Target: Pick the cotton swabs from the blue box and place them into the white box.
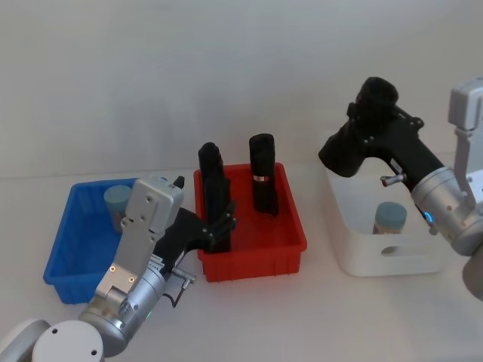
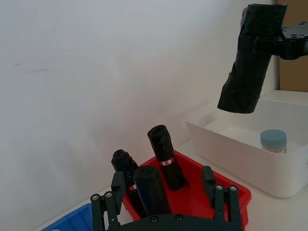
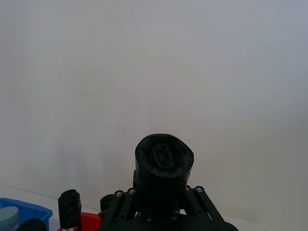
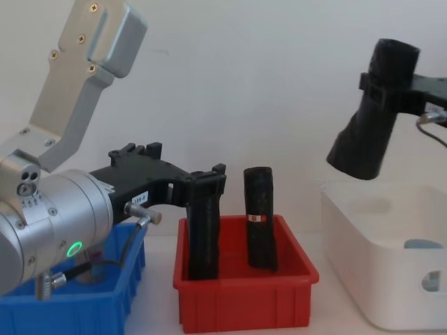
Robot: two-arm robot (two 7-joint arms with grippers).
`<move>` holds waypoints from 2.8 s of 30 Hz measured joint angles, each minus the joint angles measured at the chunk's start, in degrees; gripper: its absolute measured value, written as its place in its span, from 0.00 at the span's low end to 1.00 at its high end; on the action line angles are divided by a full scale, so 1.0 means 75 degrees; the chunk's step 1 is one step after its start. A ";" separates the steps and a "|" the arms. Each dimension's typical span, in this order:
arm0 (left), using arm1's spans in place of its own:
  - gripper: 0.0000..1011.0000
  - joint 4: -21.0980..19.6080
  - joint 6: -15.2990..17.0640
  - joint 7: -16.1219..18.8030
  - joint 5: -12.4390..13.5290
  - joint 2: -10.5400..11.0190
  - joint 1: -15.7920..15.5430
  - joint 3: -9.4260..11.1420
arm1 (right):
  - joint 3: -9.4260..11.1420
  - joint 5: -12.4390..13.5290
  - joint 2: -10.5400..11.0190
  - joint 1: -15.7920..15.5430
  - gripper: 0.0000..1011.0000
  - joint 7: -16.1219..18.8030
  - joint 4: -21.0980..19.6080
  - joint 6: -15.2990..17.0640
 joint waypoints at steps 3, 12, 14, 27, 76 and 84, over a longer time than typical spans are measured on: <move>0.99 0.0000 0.0000 0.0000 0.0000 0.0000 0.0000 0.0000 | 0.0085 0.0017 0.0098 -0.0139 0.35 -0.0201 -0.0221 0.0112; 0.99 0.0000 0.0000 0.0000 0.0000 0.0000 0.0000 0.0000 | 0.0288 0.0061 0.0311 -0.0421 0.35 -0.0696 -0.0591 0.0456; 0.99 0.0000 0.0000 0.0000 0.0000 0.0000 0.0000 0.0000 | 0.0330 0.0069 0.0354 -0.0471 0.35 -0.0798 -0.0631 0.0546; 0.99 0.0000 0.0000 0.0000 0.0000 0.0000 0.0000 0.0000 | 0.0417 0.0072 0.0426 -0.0533 0.35 -0.0997 -0.0442 0.0913; 0.99 0.0000 0.0000 0.0000 0.0000 0.0000 0.0000 0.0000 | 0.0128 0.0318 0.0055 0.0102 0.99 0.0126 0.1295 0.0602; 0.99 0.0000 0.0000 0.0000 0.0000 0.0000 0.0000 0.0000 | 0.0125 0.0312 0.0054 0.0104 0.99 0.0139 0.1307 0.0589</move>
